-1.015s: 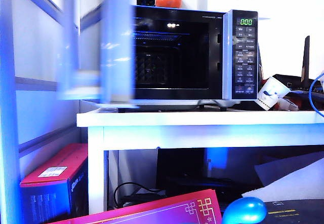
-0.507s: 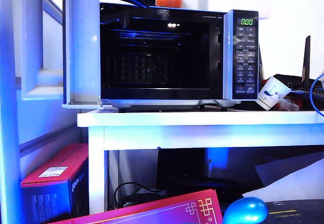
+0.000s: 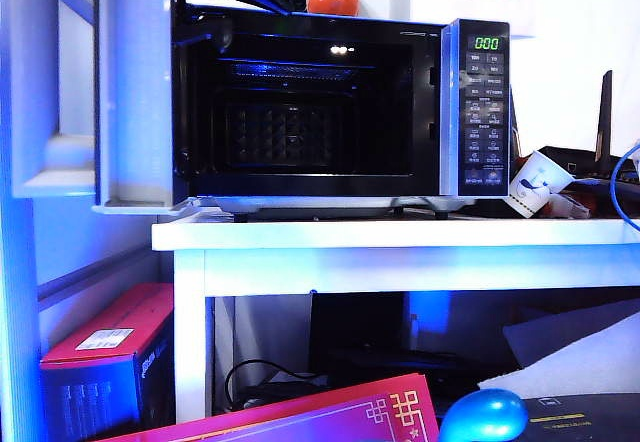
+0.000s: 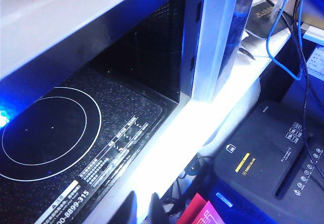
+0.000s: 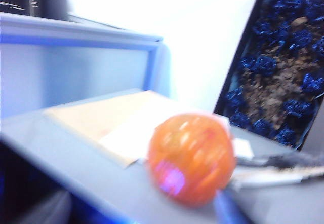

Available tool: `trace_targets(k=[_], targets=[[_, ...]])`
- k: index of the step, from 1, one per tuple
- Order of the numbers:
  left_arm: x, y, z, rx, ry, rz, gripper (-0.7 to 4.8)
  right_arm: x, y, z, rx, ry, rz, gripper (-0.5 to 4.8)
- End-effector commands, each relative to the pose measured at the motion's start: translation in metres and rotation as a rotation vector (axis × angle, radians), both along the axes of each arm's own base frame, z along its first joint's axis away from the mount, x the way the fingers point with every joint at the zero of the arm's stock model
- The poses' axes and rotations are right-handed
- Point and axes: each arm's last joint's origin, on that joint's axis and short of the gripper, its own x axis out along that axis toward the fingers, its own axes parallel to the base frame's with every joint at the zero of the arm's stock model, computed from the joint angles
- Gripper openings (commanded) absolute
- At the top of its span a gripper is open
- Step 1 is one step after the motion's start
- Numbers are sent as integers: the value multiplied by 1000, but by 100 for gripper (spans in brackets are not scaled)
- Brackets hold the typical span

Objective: Open the microwave door, place the orange inside the microwave, then close the microwave door.

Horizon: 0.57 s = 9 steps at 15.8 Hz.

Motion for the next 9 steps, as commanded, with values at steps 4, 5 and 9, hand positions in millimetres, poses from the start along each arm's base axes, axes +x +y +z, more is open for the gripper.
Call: trace_targets(k=[4, 5, 9], targets=[[3, 6, -3, 5, 17, 28, 47, 42, 14, 10, -4, 37, -16, 479], [3, 6, -3, 5, 16, 28, 47, 48, 16, 6, -7, 44, -13, 479], [3, 6, -3, 5, 16, 28, 47, 64, 22, -3, 4, 30, -40, 479]])
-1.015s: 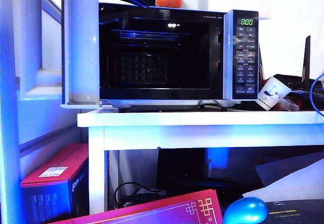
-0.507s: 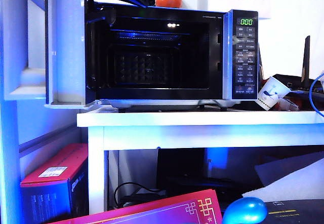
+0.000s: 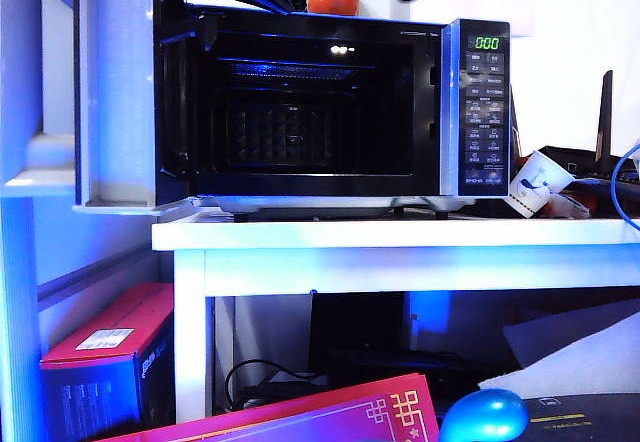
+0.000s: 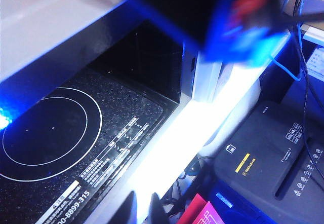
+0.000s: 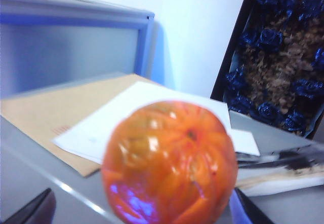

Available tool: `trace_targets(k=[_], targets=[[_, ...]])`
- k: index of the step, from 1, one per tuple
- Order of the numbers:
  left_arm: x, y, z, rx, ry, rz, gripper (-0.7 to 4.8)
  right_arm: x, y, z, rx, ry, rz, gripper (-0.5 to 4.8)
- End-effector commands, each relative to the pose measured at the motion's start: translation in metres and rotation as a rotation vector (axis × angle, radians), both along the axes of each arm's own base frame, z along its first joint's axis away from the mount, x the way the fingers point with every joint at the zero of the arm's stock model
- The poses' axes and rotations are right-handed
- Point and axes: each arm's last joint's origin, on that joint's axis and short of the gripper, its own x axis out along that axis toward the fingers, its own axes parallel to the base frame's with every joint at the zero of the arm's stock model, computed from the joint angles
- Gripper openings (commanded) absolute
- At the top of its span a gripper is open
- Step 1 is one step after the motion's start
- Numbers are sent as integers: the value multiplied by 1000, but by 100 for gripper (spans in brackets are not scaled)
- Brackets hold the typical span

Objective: Open the microwave door, place the orange inside the microwave, then close the microwave door.

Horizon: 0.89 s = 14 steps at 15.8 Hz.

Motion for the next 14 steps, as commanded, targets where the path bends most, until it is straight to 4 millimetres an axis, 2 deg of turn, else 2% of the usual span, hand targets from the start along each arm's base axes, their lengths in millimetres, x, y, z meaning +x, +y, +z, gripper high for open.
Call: trace_targets(k=[1, 8, 14], targets=[[2, 4, -3, 6, 17, 27, 47, 3, 2, 5, 23, -57, -16, 479], [3, 4, -3, 7, 17, 27, 47, 15, 6, 10, 37, -113, -14, 479], [3, 4, -3, 7, 17, 27, 47, 20, 8, 5, 38, -131, -6, 479]])
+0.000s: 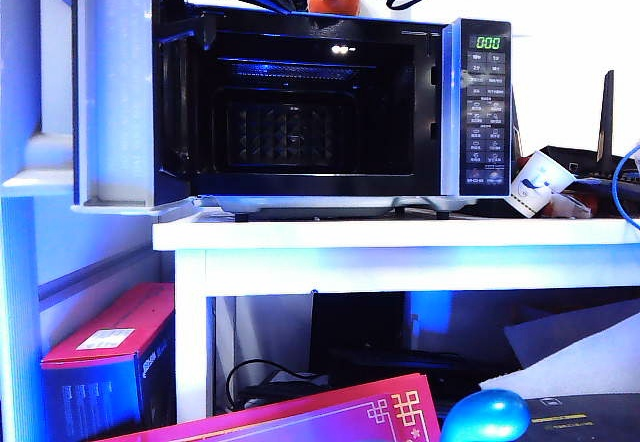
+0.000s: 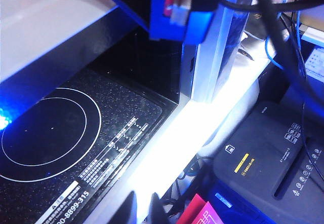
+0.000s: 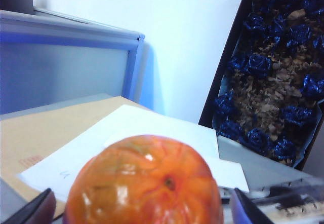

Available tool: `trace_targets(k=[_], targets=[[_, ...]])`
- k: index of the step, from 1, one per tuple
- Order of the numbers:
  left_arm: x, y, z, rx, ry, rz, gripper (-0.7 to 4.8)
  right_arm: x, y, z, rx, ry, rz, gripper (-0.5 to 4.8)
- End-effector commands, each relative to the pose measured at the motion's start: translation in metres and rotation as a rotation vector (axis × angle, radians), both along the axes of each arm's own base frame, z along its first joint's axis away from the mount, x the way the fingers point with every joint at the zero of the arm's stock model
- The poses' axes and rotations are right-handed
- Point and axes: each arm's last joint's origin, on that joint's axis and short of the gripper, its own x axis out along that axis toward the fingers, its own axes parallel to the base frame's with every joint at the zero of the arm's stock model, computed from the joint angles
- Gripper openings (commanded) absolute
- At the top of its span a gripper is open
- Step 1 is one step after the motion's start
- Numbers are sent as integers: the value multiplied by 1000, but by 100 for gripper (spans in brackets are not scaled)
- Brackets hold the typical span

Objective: Open the microwave door, place the orange inside the microwave, then close the microwave door.

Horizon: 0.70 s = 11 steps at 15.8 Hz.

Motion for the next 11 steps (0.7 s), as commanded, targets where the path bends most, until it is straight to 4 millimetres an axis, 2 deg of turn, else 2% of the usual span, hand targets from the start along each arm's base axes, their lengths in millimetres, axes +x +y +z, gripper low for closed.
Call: trace_targets(k=[1, 8, 11], targets=[[3, 4, -4, 9, 18, 31, 47, -1, 1, 3, 8, -32, 4, 479], [3, 4, -4, 9, 18, 30, 47, -2, 1, 6, -53, -82, -11, 479], [3, 4, -4, 9, 18, 30, 47, 6, 4, -1, -57, -71, -5, 479]])
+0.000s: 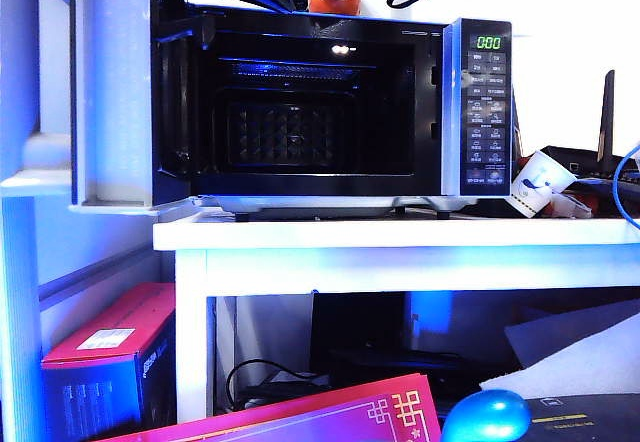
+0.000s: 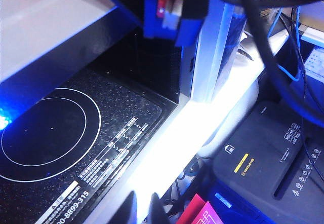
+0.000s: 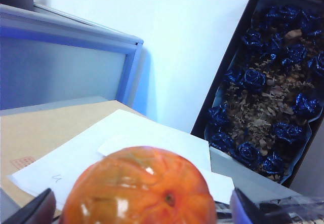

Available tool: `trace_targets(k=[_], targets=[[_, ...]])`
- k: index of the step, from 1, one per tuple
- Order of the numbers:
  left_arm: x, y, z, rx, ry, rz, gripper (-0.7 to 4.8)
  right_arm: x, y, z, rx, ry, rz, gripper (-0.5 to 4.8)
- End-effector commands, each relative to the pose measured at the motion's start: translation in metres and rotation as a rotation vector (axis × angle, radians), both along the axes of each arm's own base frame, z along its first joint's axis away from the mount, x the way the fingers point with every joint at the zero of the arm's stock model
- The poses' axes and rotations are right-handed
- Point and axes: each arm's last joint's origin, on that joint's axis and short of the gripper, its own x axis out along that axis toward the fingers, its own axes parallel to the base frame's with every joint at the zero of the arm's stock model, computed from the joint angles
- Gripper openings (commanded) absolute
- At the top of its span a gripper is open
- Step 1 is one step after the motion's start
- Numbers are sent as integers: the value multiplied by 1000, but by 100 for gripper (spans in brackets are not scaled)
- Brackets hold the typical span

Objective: Open the microwave door, place the orange inside the microwave, then close the microwave door.

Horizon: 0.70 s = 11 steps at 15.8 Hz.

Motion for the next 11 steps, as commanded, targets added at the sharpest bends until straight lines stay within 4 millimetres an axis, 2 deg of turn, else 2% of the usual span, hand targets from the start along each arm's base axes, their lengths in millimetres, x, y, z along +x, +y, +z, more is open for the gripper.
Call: trace_targets(k=[1, 8, 9, 10, 11], targets=[[3, 4, -4, 9, 18, 31, 47, 6, 5, -6, -5, -3, 14, 479], [3, 4, -4, 10, 19, 31, 47, 17, 10, -18, -5, 12, -2, 479], [3, 4, -4, 10, 19, 31, 47, 18, 10, -19, -8, 20, -1, 436], [3, 4, -4, 10, 18, 32, 47, 18, 10, -19, -8, 19, -1, 301], [3, 4, -4, 10, 18, 32, 47, 17, 10, -17, -6, 14, -1, 223]])
